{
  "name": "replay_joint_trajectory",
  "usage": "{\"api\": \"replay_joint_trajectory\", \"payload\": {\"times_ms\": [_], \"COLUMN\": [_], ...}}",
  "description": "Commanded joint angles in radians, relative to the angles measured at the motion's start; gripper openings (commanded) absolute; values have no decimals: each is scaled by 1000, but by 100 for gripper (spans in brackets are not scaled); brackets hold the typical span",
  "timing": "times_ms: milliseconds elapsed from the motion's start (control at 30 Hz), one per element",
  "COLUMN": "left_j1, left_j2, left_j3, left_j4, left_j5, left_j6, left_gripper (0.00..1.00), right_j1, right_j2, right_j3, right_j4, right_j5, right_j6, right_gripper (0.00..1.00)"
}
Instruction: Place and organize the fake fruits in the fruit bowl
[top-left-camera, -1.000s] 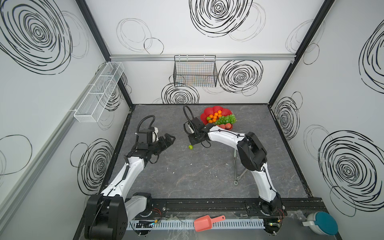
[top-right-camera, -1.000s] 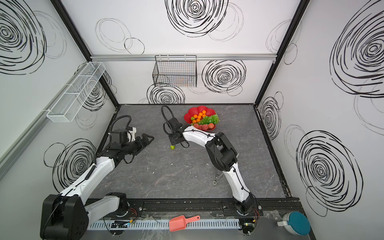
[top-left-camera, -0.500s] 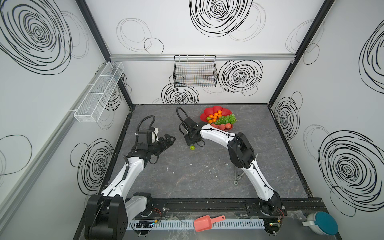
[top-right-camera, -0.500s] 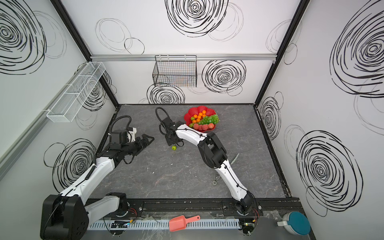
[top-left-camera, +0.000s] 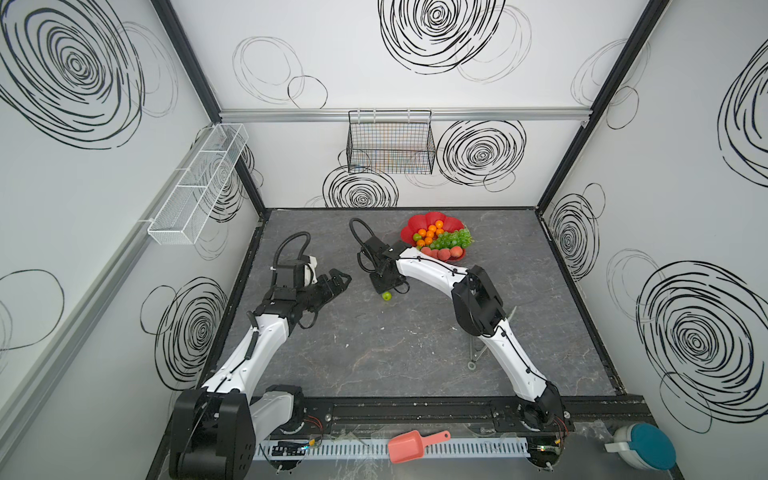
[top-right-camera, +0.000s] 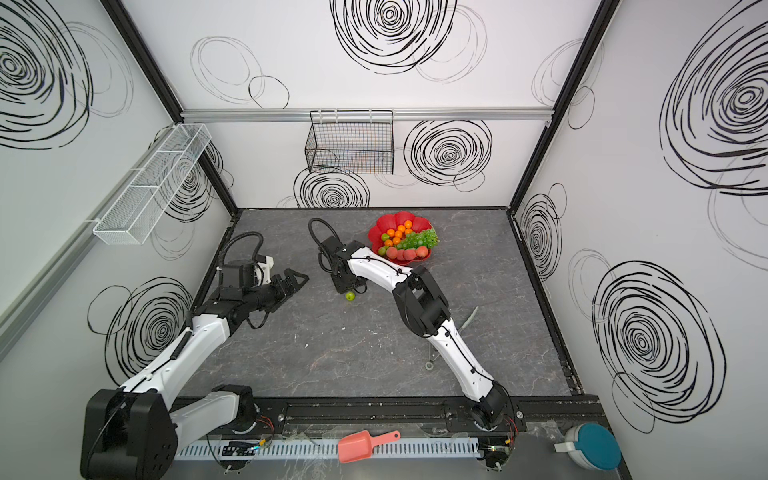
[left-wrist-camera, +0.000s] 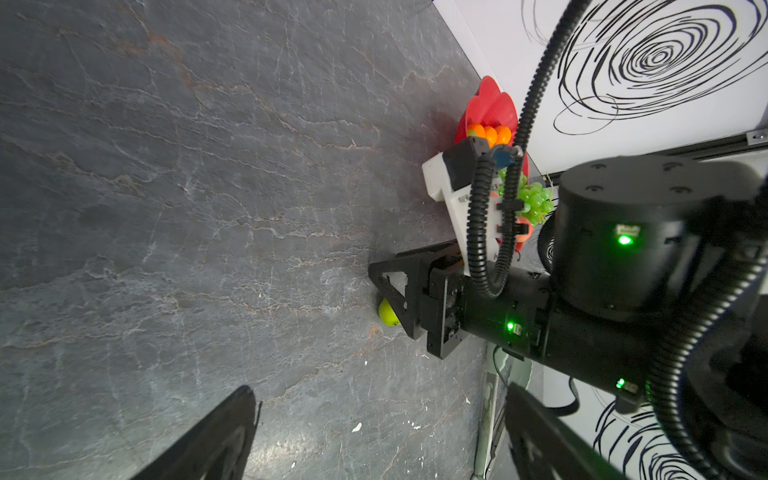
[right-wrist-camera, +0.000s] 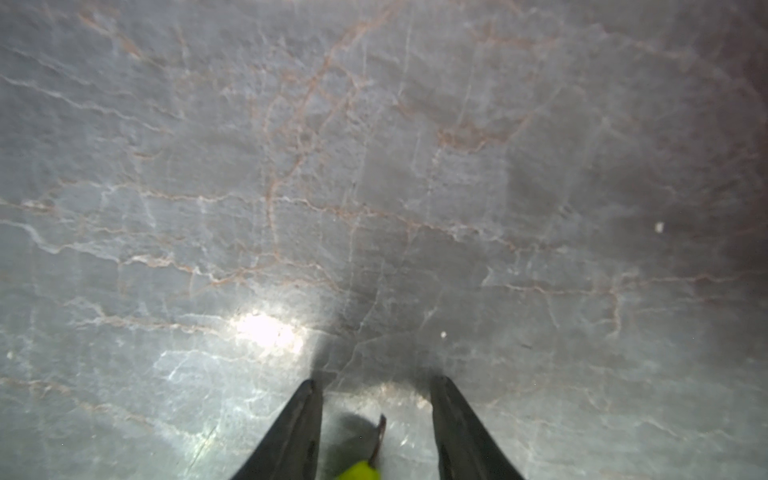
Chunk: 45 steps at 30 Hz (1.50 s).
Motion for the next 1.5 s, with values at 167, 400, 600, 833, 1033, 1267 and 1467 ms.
{"api": "replay_joint_trajectory", "payload": {"times_ms": [167, 400, 600, 833, 1033, 1267, 1467], "left_j1": [-8, -19, -24, -38, -49, -56, -61], "left_j2": [-11, -7, -7, -1, 2, 3, 5], "left_j3": [-15, -15, -20, -15, -12, -14, -12], "left_j4": [35, 40, 46, 50, 53, 52, 54], "left_j5": [13, 11, 8, 2, -4, -7, -10], "left_j6": [-2, -5, -12, -17, -22, -22, -22], "left_gripper": [96, 96, 96, 96, 96, 96, 96], "right_j1": [24, 26, 18, 3, 3, 7, 2], "right_j2": [59, 56, 51, 50, 60, 61, 58], "right_j3": [50, 51, 51, 51, 51, 51, 58], "right_j4": [-148, -170, -179, -209, -233, -238, -234], "right_j5": [11, 21, 60, 52, 38, 23, 29], "right_j6": [-11, -23, -46, -95, -108, -107, -104], "right_gripper": [35, 25, 28, 29, 23, 14, 4]}}
